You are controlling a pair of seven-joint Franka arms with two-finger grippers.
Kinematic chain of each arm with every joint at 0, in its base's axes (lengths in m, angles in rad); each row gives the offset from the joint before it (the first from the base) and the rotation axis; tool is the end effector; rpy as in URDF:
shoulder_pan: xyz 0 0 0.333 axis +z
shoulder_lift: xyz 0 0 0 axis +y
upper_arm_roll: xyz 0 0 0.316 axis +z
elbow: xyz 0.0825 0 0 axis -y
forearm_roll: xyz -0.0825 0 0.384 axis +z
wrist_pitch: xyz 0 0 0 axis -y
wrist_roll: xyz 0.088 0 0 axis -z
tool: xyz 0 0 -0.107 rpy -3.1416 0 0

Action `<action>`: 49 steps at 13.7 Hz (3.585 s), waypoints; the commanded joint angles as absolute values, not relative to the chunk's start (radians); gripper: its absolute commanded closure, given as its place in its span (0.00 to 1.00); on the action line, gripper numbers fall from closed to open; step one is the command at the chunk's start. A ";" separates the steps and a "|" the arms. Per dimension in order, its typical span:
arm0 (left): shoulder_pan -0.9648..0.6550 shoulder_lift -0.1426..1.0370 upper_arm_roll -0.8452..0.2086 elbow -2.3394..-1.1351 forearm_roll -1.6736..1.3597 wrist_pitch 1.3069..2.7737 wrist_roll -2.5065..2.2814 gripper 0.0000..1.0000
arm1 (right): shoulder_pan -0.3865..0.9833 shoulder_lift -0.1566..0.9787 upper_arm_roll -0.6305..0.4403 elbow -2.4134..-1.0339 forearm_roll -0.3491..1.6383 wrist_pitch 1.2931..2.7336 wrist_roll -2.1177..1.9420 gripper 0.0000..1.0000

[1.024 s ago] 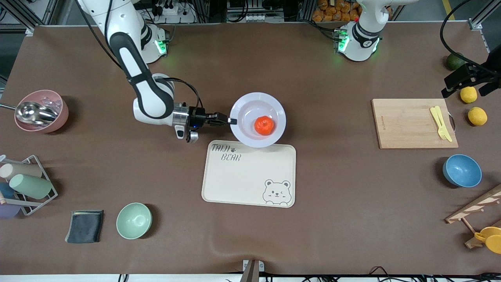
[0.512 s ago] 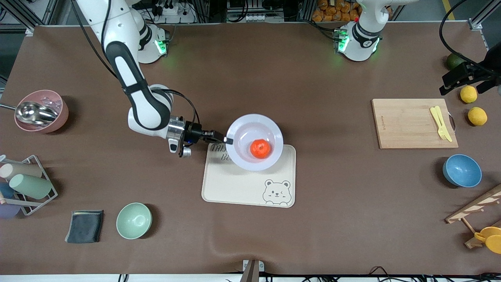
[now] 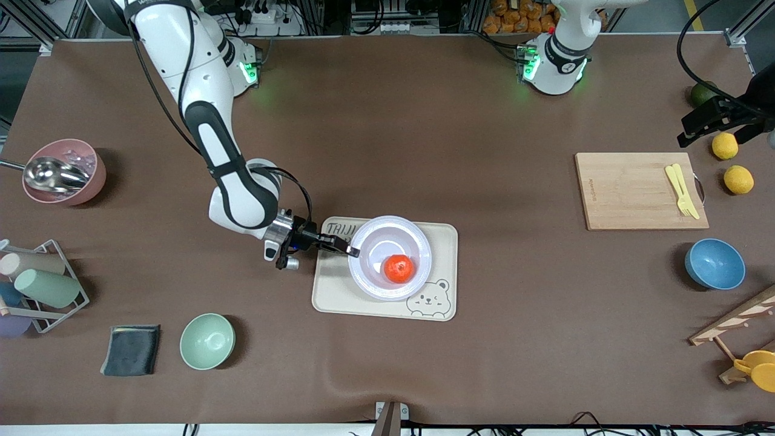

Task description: Place orange and plate with both arms

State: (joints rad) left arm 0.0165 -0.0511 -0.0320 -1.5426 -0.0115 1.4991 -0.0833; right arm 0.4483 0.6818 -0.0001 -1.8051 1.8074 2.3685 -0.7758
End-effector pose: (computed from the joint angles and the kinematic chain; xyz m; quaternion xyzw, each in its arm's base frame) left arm 0.5312 -0.0100 0.6591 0.9994 0.0335 0.0035 0.0051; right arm 0.5797 0.2914 0.1642 -0.8467 0.1312 -0.0478 0.5135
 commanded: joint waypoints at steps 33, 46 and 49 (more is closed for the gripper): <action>0.012 -0.063 -0.034 -1.534 -0.037 1.488 -0.089 0.00 | 0.325 0.519 -0.035 -1.819 1.025 2.213 -0.071 0.35; 0.018 -0.061 -0.034 -1.545 -0.037 1.483 -0.077 0.00 | 0.193 0.414 -0.212 -1.706 0.488 1.769 -0.104 0.00; 0.020 -0.063 -0.034 -1.542 -0.037 1.483 -0.077 0.00 | 0.135 0.410 -0.213 -1.666 0.470 1.707 -0.199 0.00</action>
State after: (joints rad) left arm 0.0140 -0.0512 -0.0345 -1.5411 -0.0117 1.4951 -0.0829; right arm 0.1714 0.4227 -0.2261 -1.6896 0.5019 1.7432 -0.1517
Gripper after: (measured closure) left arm 0.000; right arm 0.000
